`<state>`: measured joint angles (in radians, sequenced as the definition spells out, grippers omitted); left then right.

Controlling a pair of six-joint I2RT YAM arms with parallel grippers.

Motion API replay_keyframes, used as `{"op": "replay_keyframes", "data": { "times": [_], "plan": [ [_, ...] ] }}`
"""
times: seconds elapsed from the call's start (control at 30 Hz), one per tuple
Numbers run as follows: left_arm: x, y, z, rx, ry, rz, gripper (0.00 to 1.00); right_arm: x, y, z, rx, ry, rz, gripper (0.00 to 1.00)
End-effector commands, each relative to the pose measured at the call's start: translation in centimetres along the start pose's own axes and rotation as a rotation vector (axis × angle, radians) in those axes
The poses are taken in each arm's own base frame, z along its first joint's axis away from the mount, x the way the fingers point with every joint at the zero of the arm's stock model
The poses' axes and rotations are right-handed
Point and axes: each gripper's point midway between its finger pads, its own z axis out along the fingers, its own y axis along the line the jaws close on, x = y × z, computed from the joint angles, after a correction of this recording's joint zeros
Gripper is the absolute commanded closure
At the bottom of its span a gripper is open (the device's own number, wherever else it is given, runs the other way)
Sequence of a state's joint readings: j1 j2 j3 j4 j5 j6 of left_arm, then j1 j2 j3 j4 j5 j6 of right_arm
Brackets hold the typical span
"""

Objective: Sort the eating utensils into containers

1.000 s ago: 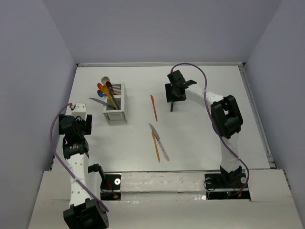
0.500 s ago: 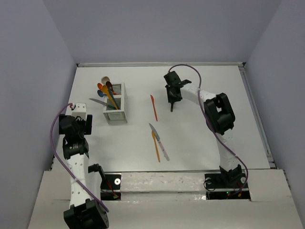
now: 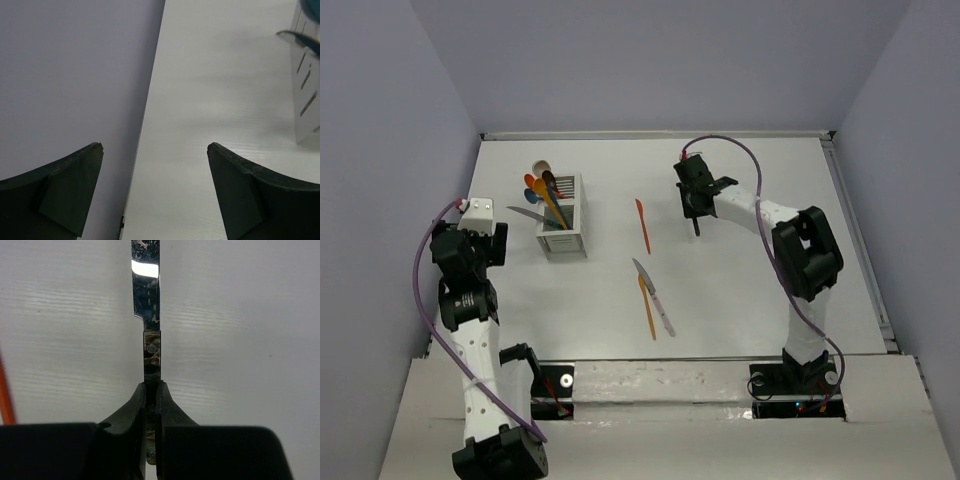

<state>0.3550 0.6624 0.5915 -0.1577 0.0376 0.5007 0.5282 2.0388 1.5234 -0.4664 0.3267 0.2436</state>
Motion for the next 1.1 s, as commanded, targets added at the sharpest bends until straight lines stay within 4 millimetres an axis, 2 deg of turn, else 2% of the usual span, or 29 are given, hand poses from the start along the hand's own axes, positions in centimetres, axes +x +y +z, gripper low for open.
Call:
{"op": "replay_keyframes", "data": {
  "times": [0.0, 0.03, 0.07, 0.1, 0.13, 0.17, 0.2, 0.23, 0.27, 0.3, 0.33, 0.37, 0.4, 0.43, 0.47, 0.5, 0.53, 0.57, 0.63, 0.77, 0.9, 1.07],
  "plan": [
    [-6.6, 0.4, -1.4, 0.075, -0.153, -0.020, 0.01, -10.5, 0.2, -8.6, -0.037, -0.418, 0.013, 1.00],
    [-7.7, 0.2, -1.6, 0.104, -0.178, -0.032, 0.01, -11.9, 0.2, -10.0, -0.035, -0.485, 0.022, 1.00],
    [-9.7, 0.7, -2.2, 0.106, -0.218, -0.045, 0.01, -13.1, 0.5, -12.4, -0.051, -0.545, 0.024, 1.00],
    [-9.5, 0.2, -1.9, 0.135, -0.208, -0.062, 0.01, -13.5, 1.1, -12.8, -0.057, -0.565, 0.012, 1.00],
    [-11.5, 0.4, -2.3, 0.155, -0.241, -0.069, 0.01, -15.1, 1.3, -15.3, -0.071, -0.632, 0.005, 1.00],
    [-13.6, 0.1, -3.2, 0.207, -0.285, -0.090, 0.02, -16.1, 3.0, -17.4, -0.103, -0.699, 0.001, 1.00],
    [-14.5, -0.2, -3.6, 0.241, -0.299, -0.101, 0.02, -16.9, 3.9, -18.9, -0.122, -0.739, -0.006, 1.00],
    [-15.2, -1.5, -3.8, 0.323, -0.303, -0.128, 0.03, -18.8, 4.6, -21.5, -0.131, -0.825, -0.025, 1.00],
    [-15.9, -1.3, -4.0, 0.326, -0.307, -0.143, 0.04, -19.5, 5.7, -23.0, -0.152, -0.864, -0.037, 1.00],
    [-17.9, -1.8, -5.2, 0.386, -0.358, -0.144, 0.04, -19.6, 8.0, -24.7, -0.185, -0.897, -0.078, 1.00],
    [-18.5, -2.3, -5.4, 0.426, -0.366, -0.155, 0.04, -20.0, 9.4, -25.4, -0.207, -0.919, -0.091, 1.00],
    [-19.3, -3.1, -6.1, 0.489, -0.384, -0.176, 0.05, -21.4, 10.6, -27.7, -0.244, -0.980, -0.079, 1.00],
    [-20.5, -3.2, -6.9, 0.511, -0.413, -0.181, 0.05, -21.3, 12.8, -29.2, -0.286, -1.004, -0.102, 1.00],
    [-20.9, -3.5, -7.2, 0.540, -0.420, -0.188, 0.06, -21.3, 14.7, -29.1, -0.324, -1.010, -0.122, 1.00],
    [-21.8, -4.1, -8.1, 0.590, -0.439, -0.199, 0.06, -22.3, 15.7, -31.0, -0.360, -1.057, -0.106, 1.00],
    [-22.1, -4.4, -8.4, 0.610, -0.446, -0.204, 0.06, -22.4, 17.0, -31.6, -0.391, -1.074, -0.113, 1.00],
    [-22.4, -4.7, -8.8, 0.630, -0.456, -0.204, 0.06, -21.8, 19.2, -32.7, -0.445, -1.092, -0.136, 1.00],
    [-22.6, -5.0, -9.1, 0.655, -0.461, -0.206, 0.06, -22.2, 20.7, -33.3, -0.476, -1.120, -0.135, 1.00],
    [-23.1, -5.5, -9.7, 0.678, -0.475, -0.208, 0.07, -21.4, 23.5, -34.6, -0.553, -1.137, -0.156, 1.00],
    [-23.0, -6.0, -10.0, 0.699, -0.482, -0.200, 0.07, -20.6, 27.6, -35.9, -0.661, -1.157, -0.169, 1.00],
    [-22.6, -6.0, -9.9, 0.676, -0.503, -0.188, 0.06, -20.1, 29.4, -35.8, -0.708, -1.153, -0.174, 1.00],
    [-23.2, -5.2, -9.8, 0.628, -0.538, -0.250, 0.09, -19.2, 30.3, -35.4, -0.757, -1.135, -0.191, 1.00]
  ]
}}
